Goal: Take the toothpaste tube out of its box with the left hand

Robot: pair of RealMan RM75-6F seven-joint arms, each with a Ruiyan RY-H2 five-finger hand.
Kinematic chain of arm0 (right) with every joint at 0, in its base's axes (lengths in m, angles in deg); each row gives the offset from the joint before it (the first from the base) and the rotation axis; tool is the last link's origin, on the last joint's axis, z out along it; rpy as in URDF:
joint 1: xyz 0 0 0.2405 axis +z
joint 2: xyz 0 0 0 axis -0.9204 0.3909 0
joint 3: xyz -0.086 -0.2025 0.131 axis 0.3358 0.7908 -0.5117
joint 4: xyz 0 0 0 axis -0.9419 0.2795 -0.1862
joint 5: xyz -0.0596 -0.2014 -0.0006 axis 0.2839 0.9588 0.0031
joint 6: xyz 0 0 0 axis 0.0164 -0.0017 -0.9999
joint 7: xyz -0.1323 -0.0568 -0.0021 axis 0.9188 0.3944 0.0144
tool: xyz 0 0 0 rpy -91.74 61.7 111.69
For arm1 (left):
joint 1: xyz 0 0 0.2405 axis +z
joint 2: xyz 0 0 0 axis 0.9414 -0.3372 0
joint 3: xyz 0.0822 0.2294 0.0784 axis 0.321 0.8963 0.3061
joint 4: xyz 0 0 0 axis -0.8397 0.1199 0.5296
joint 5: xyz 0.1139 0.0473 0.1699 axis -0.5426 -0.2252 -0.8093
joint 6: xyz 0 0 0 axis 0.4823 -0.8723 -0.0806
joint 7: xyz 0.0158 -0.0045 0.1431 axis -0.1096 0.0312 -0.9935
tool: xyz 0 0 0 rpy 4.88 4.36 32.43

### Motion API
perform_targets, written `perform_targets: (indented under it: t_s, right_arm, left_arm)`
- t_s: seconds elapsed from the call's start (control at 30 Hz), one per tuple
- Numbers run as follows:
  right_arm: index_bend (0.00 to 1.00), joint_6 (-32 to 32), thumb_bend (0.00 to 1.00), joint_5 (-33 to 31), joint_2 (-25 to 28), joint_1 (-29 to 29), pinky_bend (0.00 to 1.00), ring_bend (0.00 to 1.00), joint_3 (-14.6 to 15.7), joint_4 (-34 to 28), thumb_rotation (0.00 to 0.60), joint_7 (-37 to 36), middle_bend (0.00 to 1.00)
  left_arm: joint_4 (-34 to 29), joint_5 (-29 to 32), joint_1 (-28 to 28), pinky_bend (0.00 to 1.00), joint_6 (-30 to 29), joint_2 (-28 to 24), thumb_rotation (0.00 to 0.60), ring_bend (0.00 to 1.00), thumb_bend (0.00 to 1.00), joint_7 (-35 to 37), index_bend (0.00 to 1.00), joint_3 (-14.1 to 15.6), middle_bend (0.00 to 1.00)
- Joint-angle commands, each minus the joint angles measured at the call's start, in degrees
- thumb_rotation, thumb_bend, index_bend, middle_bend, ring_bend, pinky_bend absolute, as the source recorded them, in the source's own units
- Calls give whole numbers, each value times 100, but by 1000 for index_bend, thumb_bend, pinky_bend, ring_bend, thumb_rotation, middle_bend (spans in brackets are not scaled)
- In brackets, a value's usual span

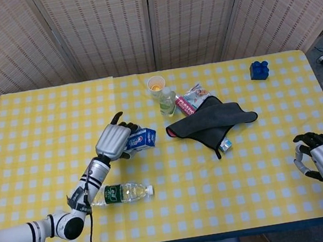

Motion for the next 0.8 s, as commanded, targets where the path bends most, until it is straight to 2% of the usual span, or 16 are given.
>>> perform_targets:
  t_s: [0.03, 0.53, 0.8]
  right_arm:
    - [360, -4, 624, 3, 0, 4, 369, 274, -2, 3, 600, -3, 352]
    - [360, 30, 624, 22, 22, -8, 369, 274, -12, -53, 600, 45, 352]
    - [360, -57, 624, 31, -5, 38, 369, 274, -9, -96, 600, 119, 352]
  left_arm:
    - [-163, -159, 62, 16, -123, -216, 600, 356, 270, 23, 494, -82, 370]
    - [-891, -543, 370, 15, -572, -1108, 600, 348, 270, 139, 484, -220, 370]
    - [-1392, -813, 494, 16, -833, -1521, 600, 344, 270, -141, 480, -207, 370]
